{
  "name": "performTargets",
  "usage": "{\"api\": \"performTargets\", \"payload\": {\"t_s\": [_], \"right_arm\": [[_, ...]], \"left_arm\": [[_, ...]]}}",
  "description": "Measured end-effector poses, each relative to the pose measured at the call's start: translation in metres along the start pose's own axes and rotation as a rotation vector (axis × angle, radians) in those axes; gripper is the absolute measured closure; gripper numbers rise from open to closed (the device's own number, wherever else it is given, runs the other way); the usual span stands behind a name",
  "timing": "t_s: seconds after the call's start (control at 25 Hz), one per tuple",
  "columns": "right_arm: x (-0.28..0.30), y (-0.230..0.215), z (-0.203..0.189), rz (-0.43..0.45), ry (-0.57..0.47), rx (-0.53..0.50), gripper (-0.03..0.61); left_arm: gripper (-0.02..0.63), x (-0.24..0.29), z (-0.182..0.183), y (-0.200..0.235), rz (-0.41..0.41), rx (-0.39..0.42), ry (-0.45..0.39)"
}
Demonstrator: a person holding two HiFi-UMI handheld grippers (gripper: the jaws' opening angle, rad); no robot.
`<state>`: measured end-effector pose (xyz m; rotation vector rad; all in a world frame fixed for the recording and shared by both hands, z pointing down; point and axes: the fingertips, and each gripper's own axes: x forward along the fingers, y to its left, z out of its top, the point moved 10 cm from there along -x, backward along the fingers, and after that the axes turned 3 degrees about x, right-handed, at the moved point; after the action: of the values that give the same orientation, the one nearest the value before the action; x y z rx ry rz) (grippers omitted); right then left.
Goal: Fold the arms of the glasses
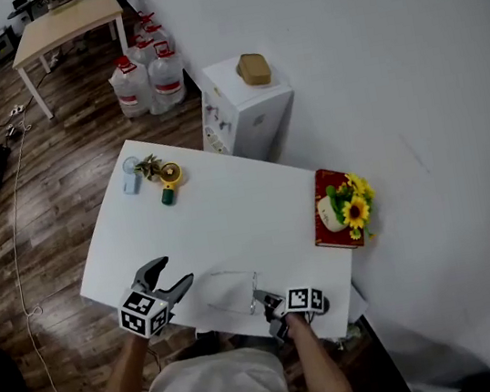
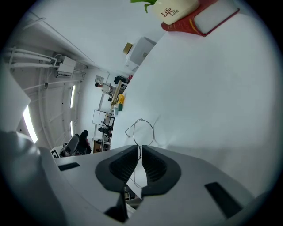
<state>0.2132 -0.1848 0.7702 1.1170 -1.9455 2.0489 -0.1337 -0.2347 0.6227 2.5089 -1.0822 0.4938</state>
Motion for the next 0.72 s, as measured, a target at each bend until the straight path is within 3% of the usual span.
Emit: {"api": "performTargets", "payload": {"t_s": [0.12,0.28,0.52,0.72], "right_arm": [[0.002,0.001,0.0,0.009,0.001,0.004,0.526],[0.004,0.004,-0.002,0.023,0.017,0.0,0.561],[0.001,0.009,-0.006,0.003,0.0,-0.042,0.566],[-0.003,0.012,-0.005,0.042,-0.016,-0.028,0.568]], "left_arm": [[0.305,-0.002,-0.001,-0.002,-0.003,-0.003,0.0],[0.305,-0.004,-0.005,-0.003,-0.005,-0.008,0.009],[0.305,-0.011,-0.01,-0.002,-0.004,-0.014,0.01],[0.305,-0.012,-0.011,-0.002,-0.013,-0.019,0.01]]}}
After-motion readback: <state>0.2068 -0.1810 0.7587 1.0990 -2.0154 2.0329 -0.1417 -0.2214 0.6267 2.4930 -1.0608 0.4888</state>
